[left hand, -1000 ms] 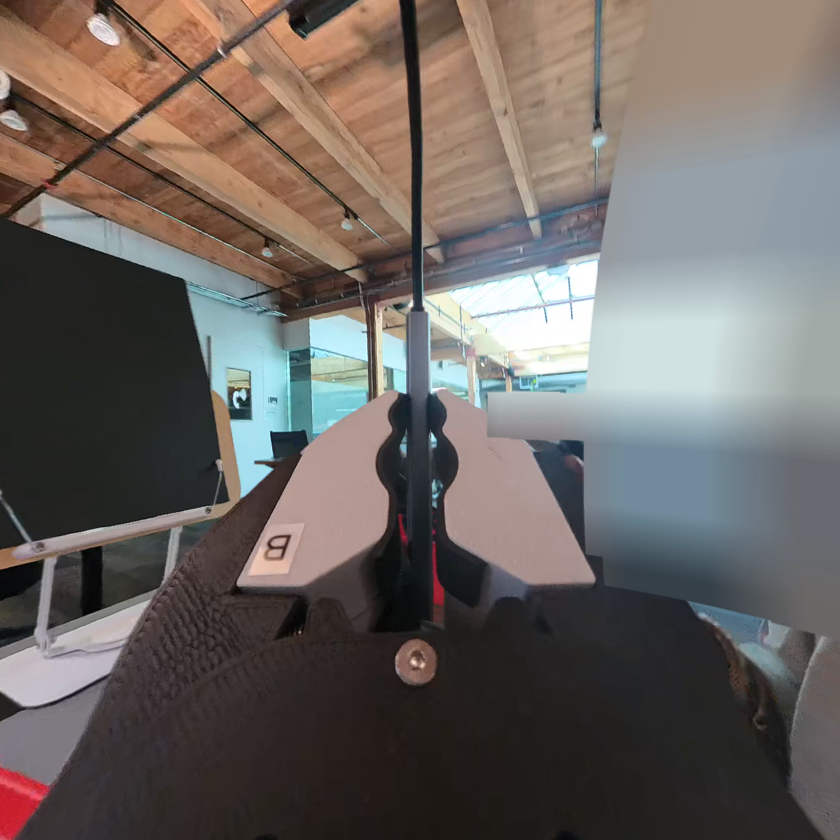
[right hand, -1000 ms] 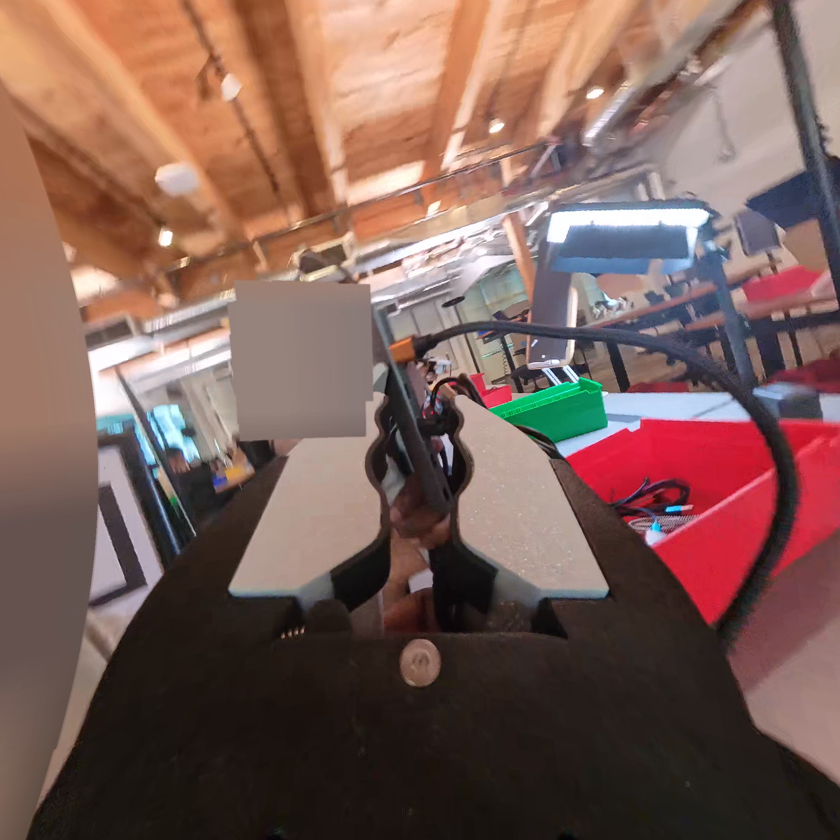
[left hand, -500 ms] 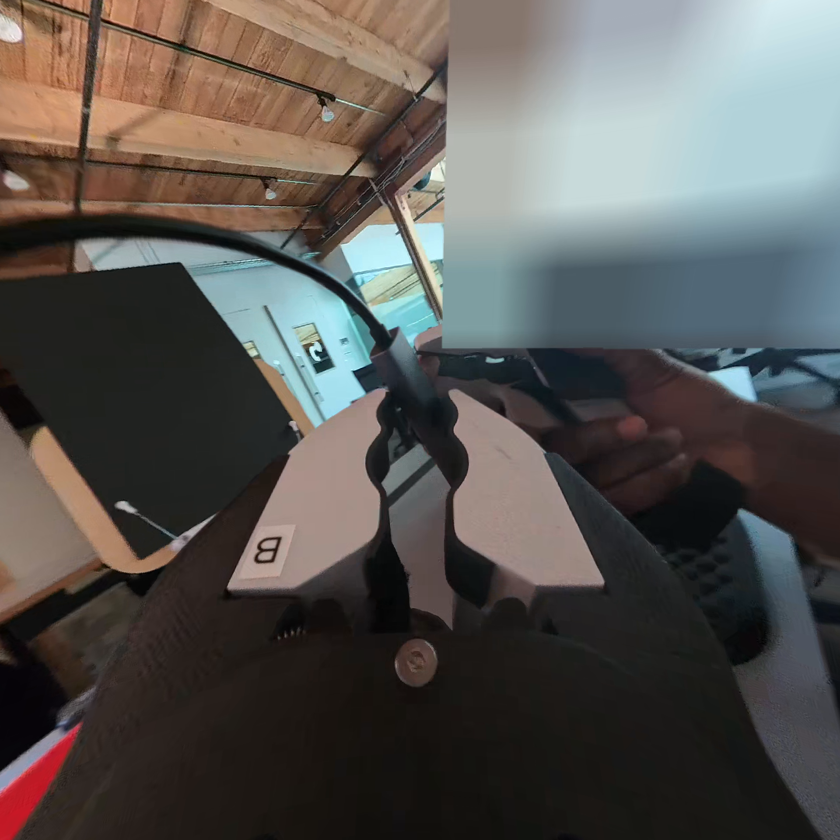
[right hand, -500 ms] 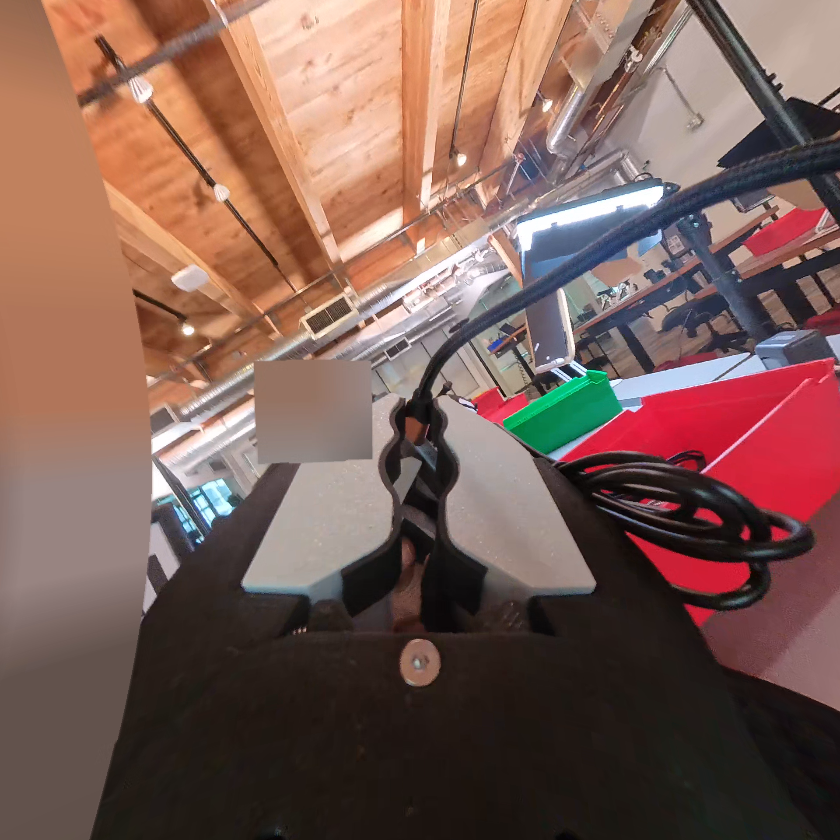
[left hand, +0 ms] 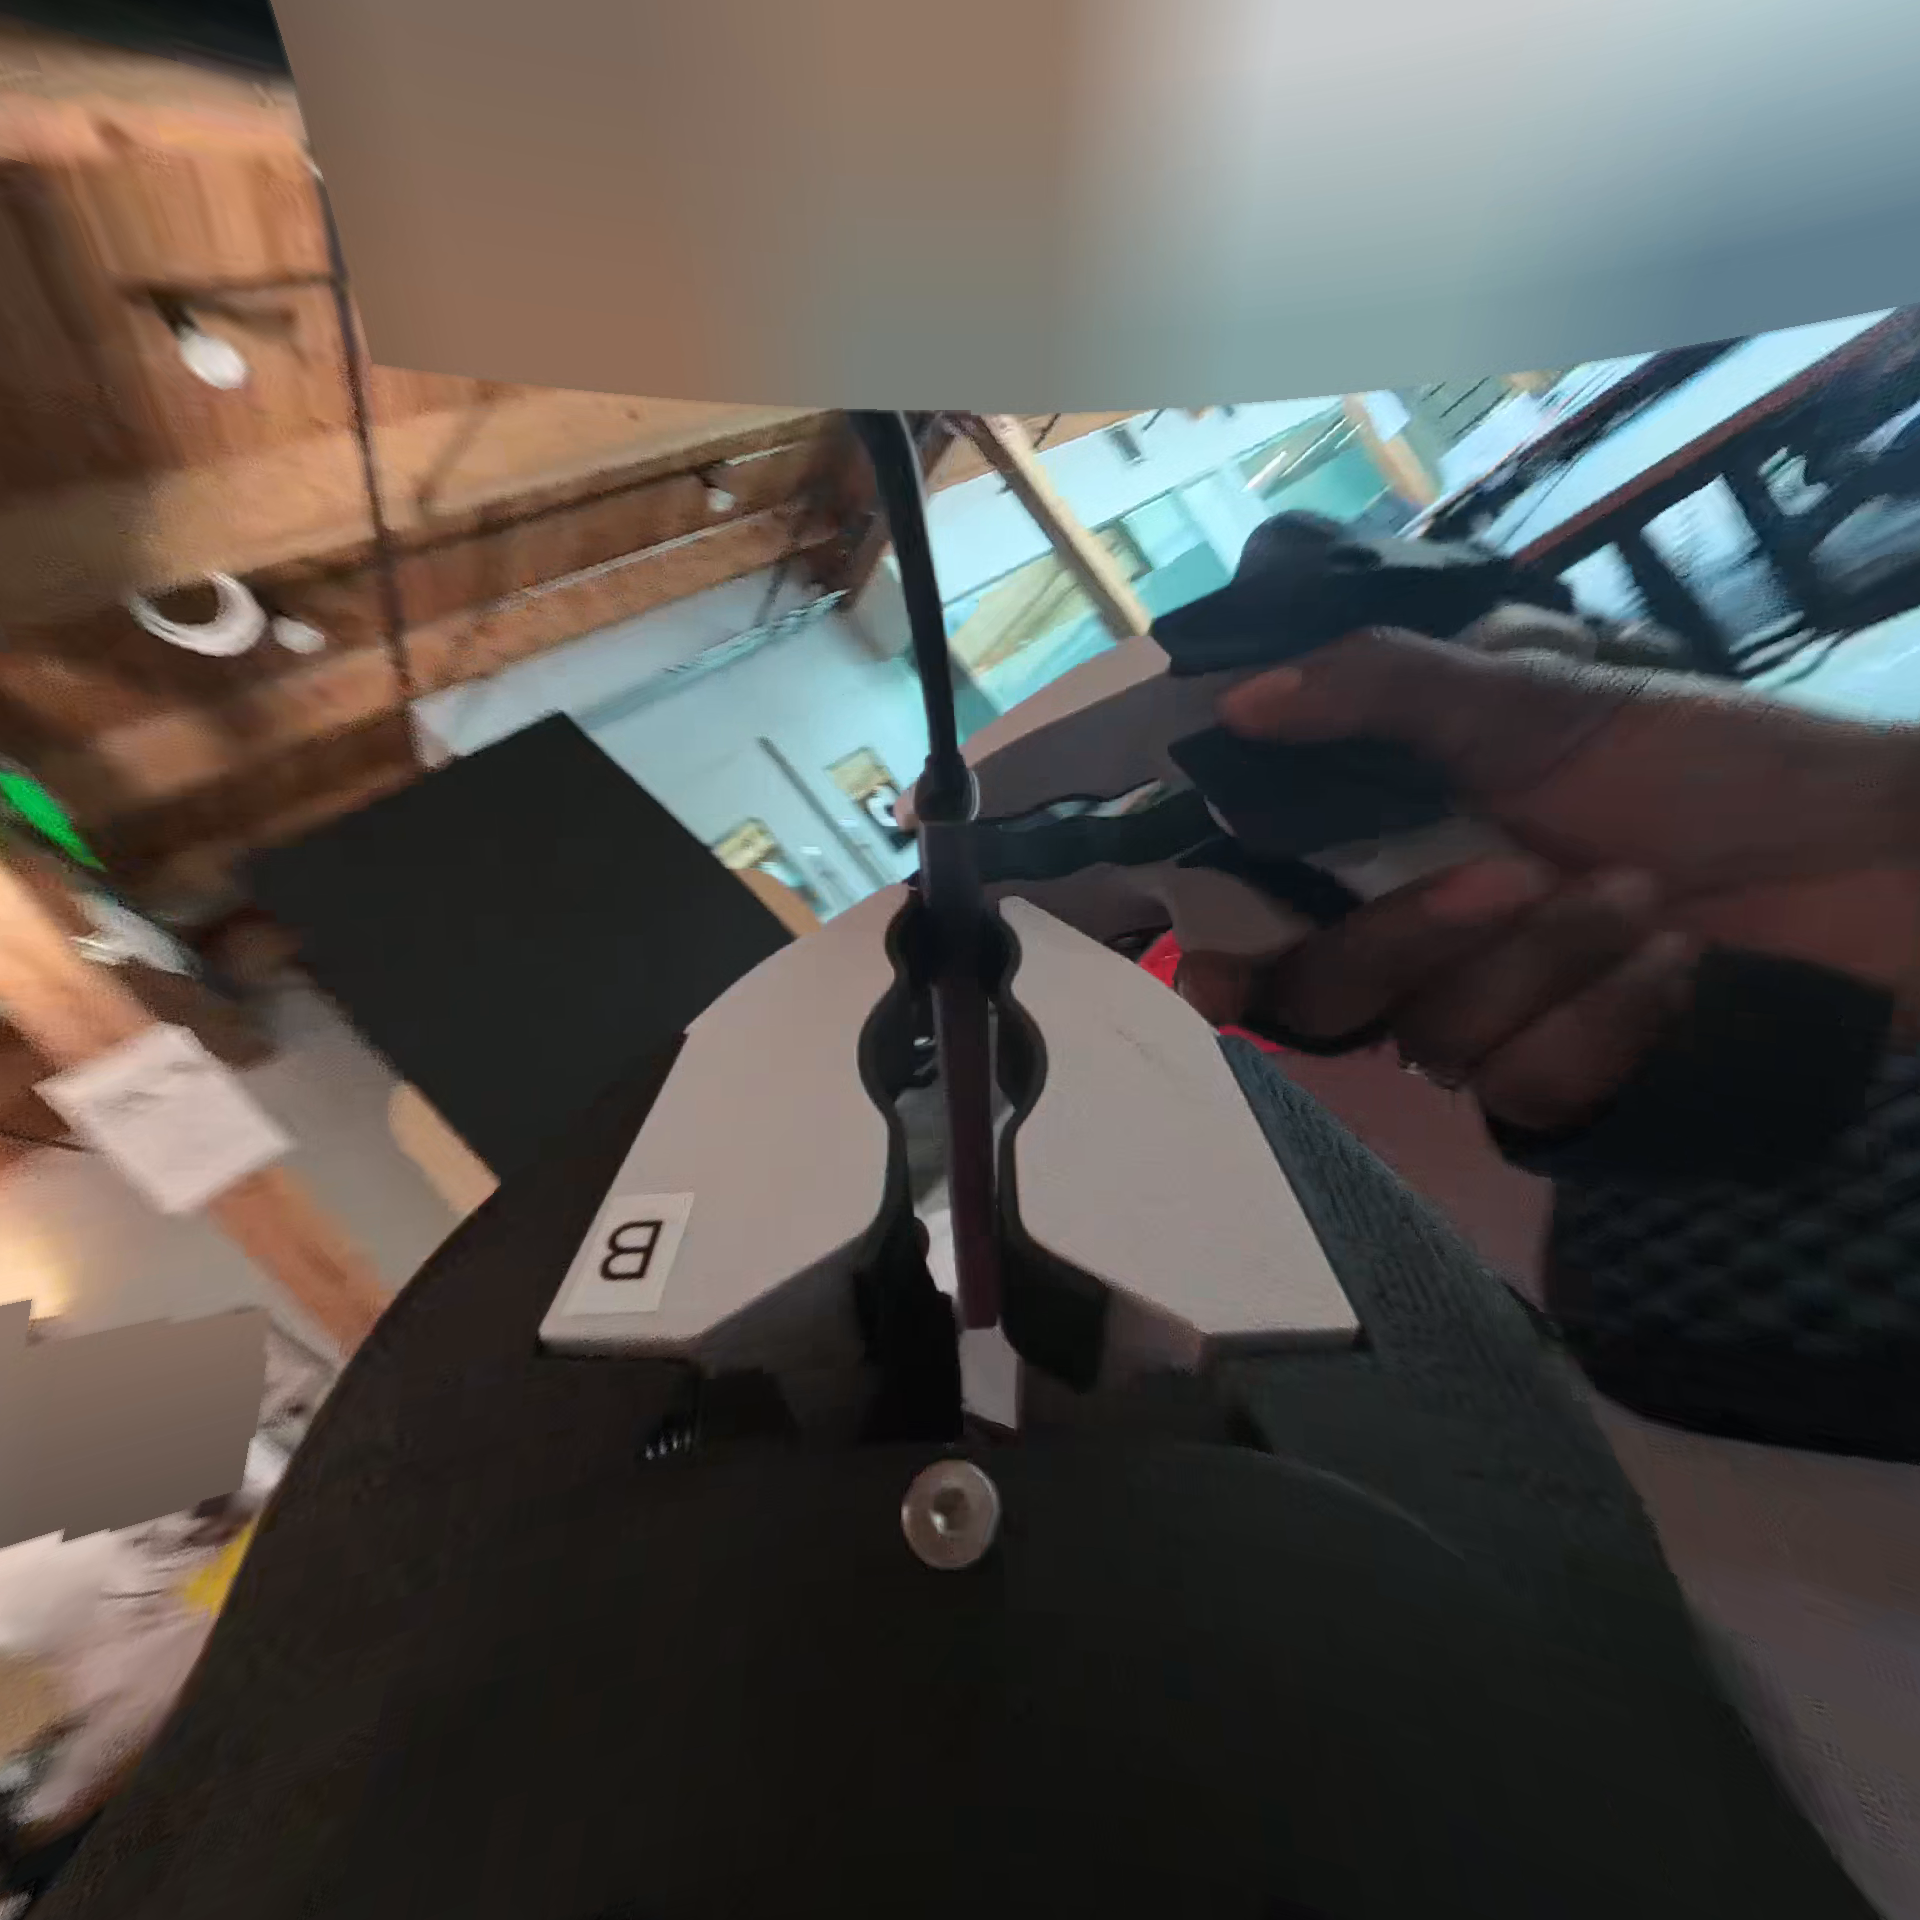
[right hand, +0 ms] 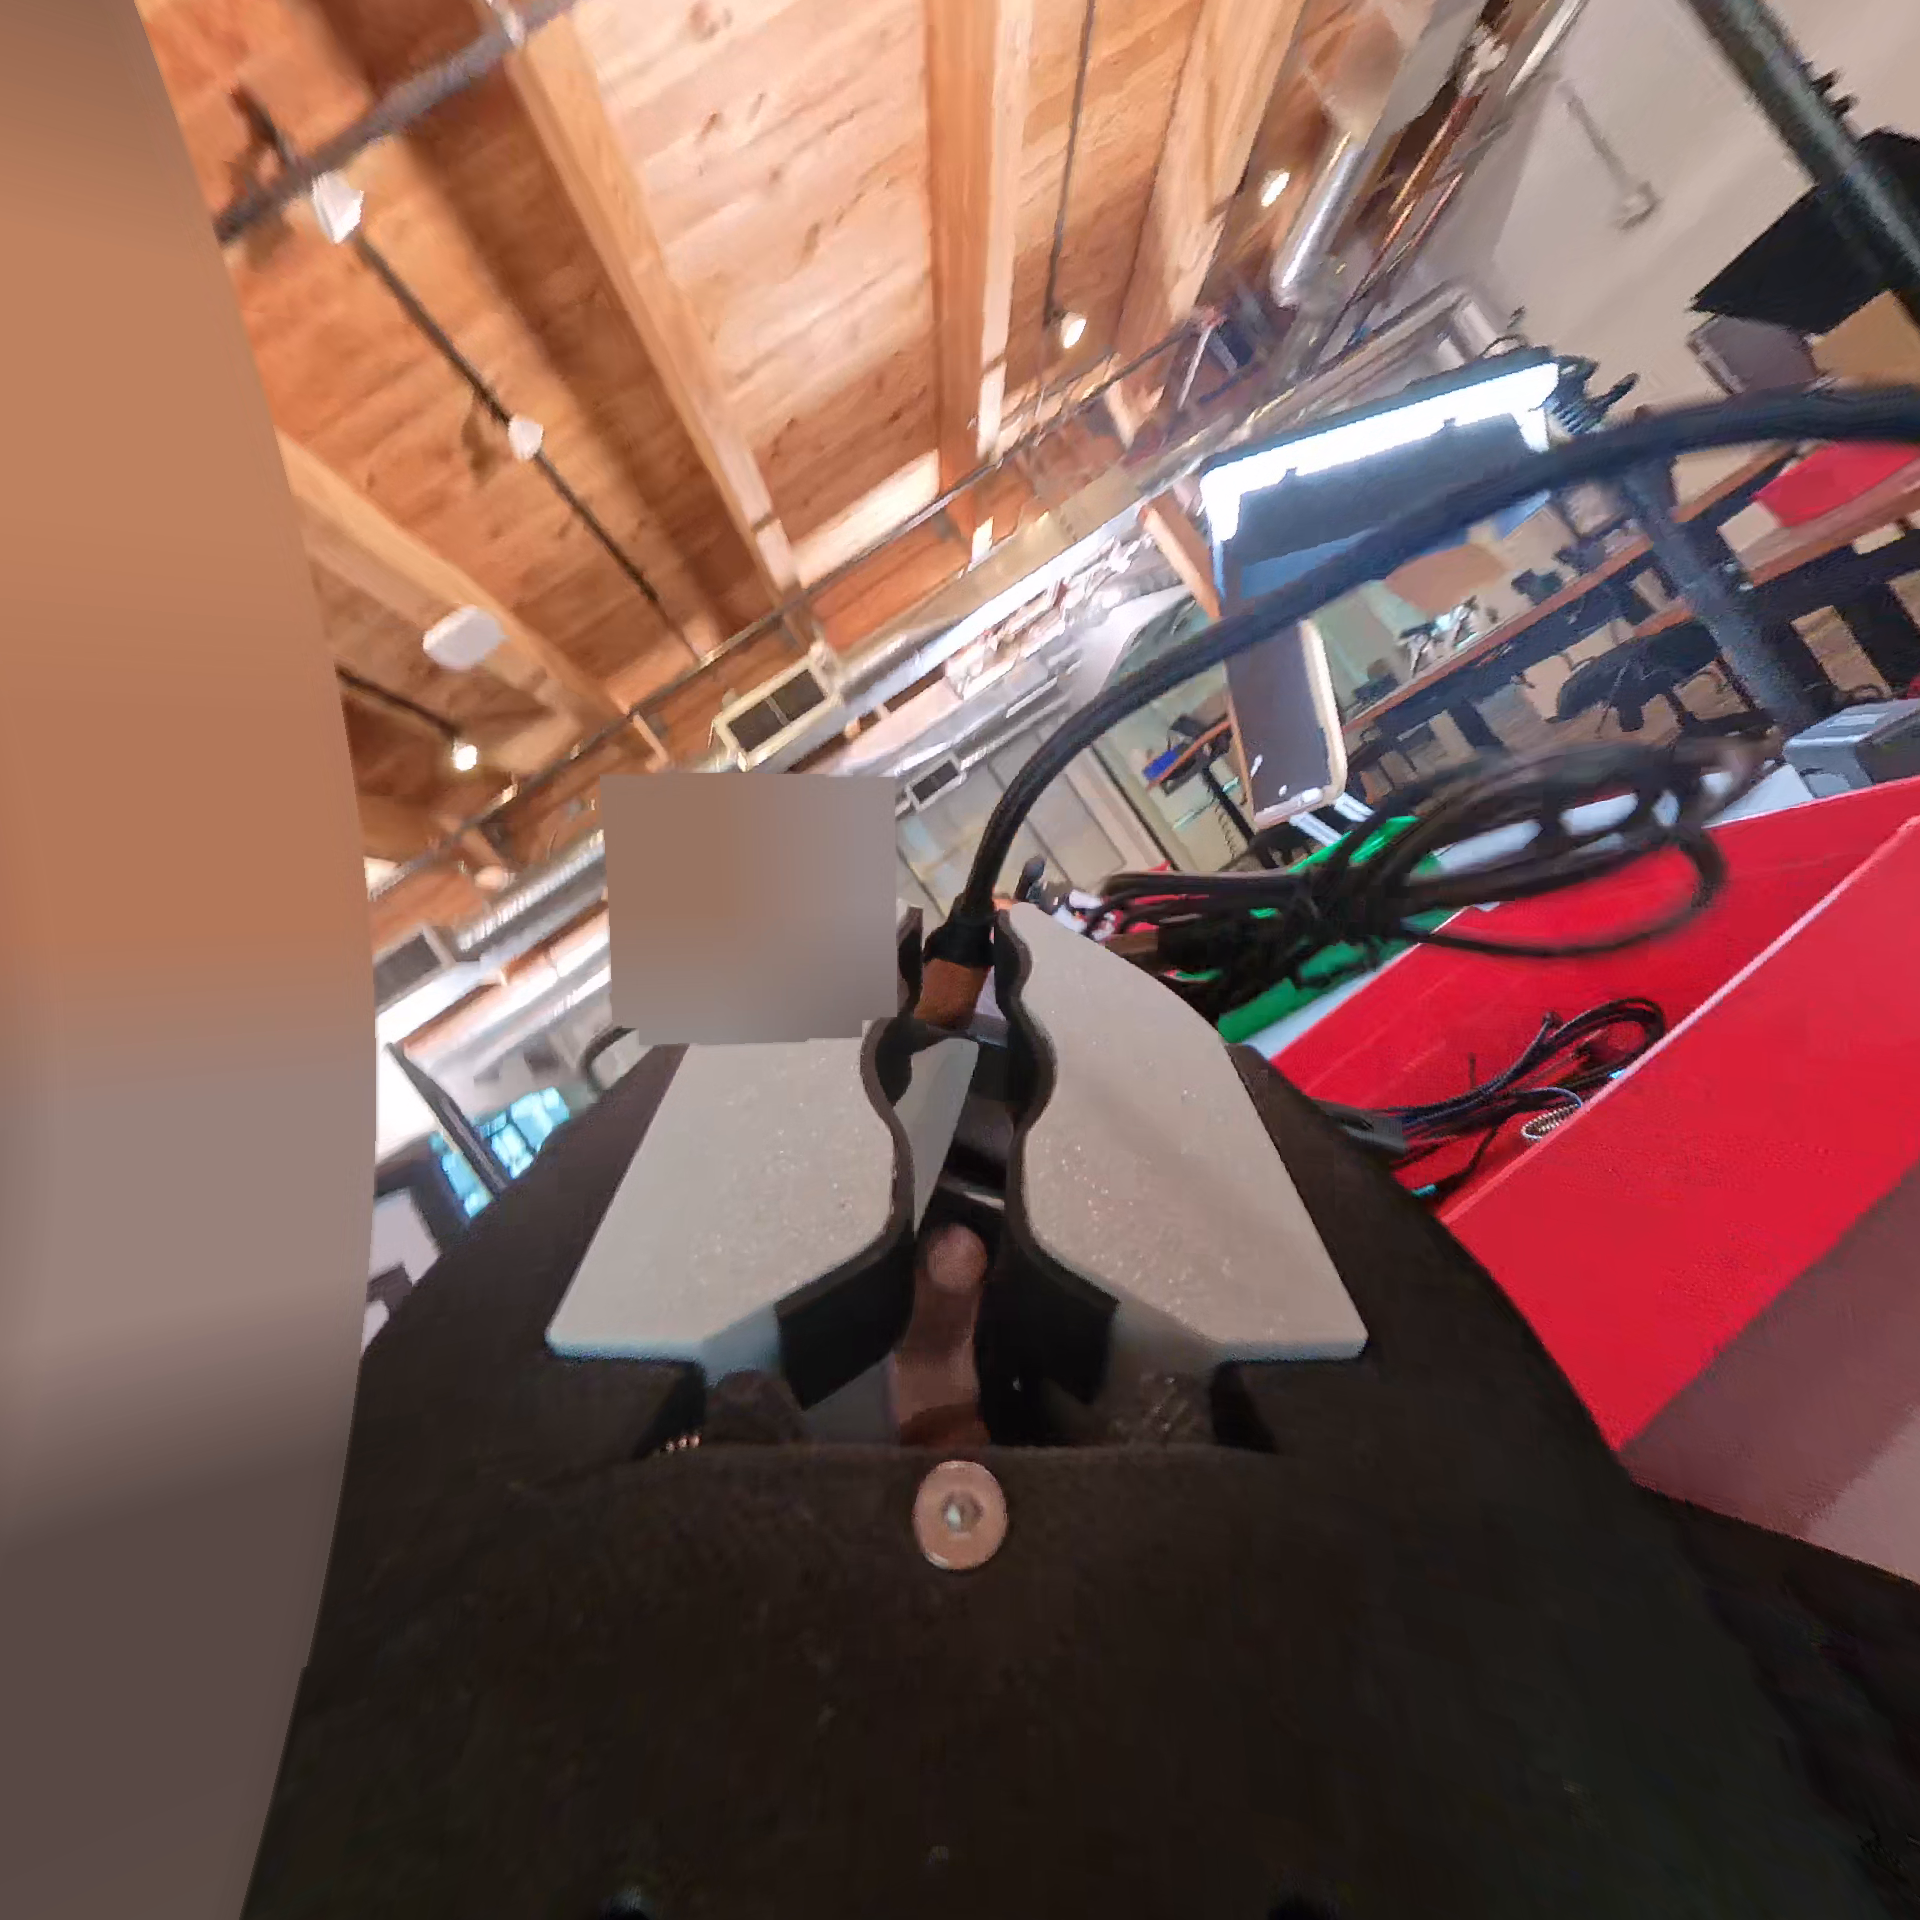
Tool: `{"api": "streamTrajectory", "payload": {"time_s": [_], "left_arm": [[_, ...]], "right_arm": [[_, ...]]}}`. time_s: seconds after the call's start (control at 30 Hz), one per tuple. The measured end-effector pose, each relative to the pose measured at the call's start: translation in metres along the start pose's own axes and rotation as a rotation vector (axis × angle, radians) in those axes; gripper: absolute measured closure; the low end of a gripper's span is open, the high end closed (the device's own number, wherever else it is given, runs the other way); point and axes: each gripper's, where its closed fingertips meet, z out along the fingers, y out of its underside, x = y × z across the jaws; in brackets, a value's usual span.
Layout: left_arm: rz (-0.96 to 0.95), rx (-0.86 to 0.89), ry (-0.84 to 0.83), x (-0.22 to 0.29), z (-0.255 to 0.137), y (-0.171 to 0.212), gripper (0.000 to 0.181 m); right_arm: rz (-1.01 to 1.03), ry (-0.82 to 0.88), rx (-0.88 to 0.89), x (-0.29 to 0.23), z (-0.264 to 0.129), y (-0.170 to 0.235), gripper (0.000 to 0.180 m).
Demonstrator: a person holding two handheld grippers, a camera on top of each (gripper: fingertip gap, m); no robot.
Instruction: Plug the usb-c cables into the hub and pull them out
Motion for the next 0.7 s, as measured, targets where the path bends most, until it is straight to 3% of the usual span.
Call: {"api": "streamTrajectory", "payload": {"time_s": [0.03,0.3,0.53,0.7], "left_arm": [[0.070,-0.010,-0.027,0.001,0.002,0.000,0.171],[0.291,-0.002,-0.138,0.008,0.011,-0.005,0.170],[0.205,-0.046,-0.154,0.017,0.029,0.005,0.171],[0.270,-0.064,-0.177,0.019,0.031,0.004,0.170]], "right_arm": [[0.013,0.008,0.024,0.001,0.000,-0.002,0.168],[-0.095,0.029,0.077,-0.001,-0.009,-0.013,0.170],[-0.160,0.068,0.147,0.011,-0.022,-0.029,0.172],[-0.120,0.028,0.169,0.013,-0.024,-0.032,0.171]]}}
